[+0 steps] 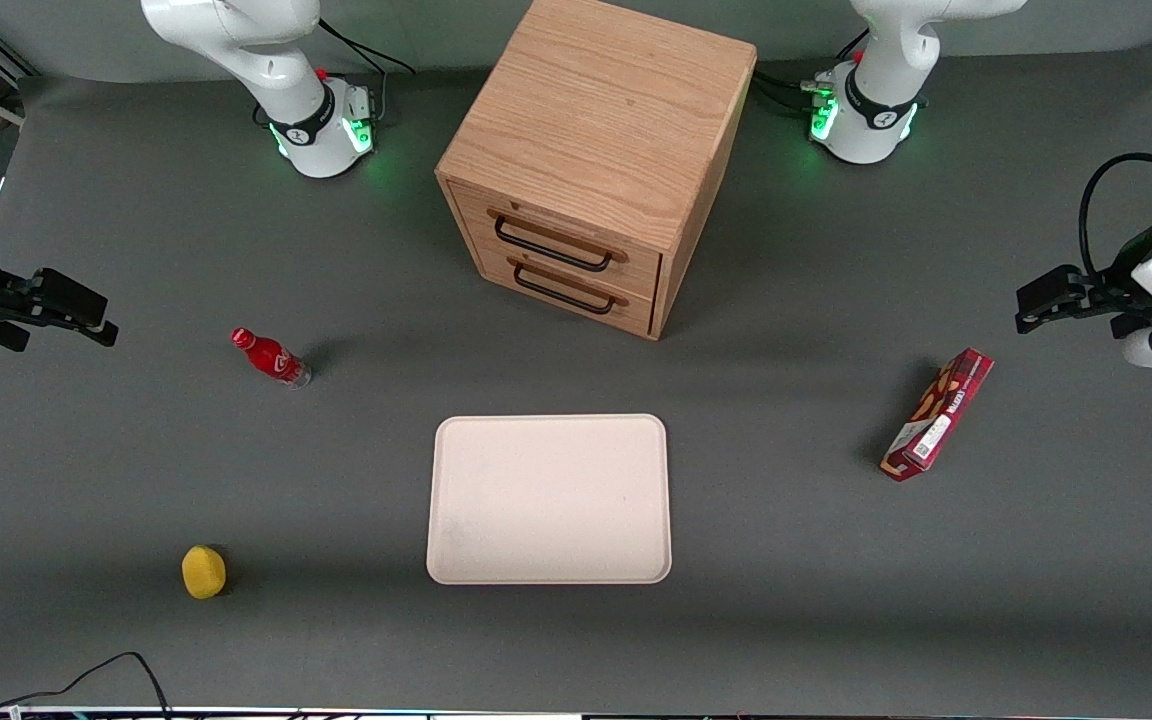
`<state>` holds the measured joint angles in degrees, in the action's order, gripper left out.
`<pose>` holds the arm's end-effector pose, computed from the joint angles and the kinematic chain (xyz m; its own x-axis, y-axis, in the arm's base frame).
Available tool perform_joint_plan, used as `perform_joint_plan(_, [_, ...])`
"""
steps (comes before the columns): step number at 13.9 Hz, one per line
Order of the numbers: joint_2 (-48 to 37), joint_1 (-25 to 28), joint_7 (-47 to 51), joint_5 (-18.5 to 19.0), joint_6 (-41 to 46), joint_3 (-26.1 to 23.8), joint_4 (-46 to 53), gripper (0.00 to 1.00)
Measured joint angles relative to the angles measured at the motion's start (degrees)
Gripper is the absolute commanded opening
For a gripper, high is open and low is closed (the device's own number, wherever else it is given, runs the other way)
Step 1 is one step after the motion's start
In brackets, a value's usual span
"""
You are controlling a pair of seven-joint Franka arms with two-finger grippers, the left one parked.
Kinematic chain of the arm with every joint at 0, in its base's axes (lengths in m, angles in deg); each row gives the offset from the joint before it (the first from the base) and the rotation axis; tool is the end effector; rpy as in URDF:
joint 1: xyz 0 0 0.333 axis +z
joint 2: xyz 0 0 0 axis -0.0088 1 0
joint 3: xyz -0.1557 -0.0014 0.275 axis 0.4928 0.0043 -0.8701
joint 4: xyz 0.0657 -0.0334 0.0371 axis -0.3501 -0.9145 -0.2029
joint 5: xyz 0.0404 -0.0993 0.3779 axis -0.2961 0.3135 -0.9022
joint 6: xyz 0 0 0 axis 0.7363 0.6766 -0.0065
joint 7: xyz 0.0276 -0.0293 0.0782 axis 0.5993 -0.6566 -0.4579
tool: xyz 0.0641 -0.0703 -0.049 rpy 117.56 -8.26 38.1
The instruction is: Place coke bottle on tray
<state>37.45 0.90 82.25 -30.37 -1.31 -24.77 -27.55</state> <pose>0.5967 0.0217 0.6455 0.9977 -0.0018 0.0681 0.0001 -0.9996 -0.0285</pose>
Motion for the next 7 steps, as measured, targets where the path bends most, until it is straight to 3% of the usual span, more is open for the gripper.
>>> perform_joint_plan(7, [0.0,-0.7,0.0,0.0,0.1,0.3,-0.2,1.0])
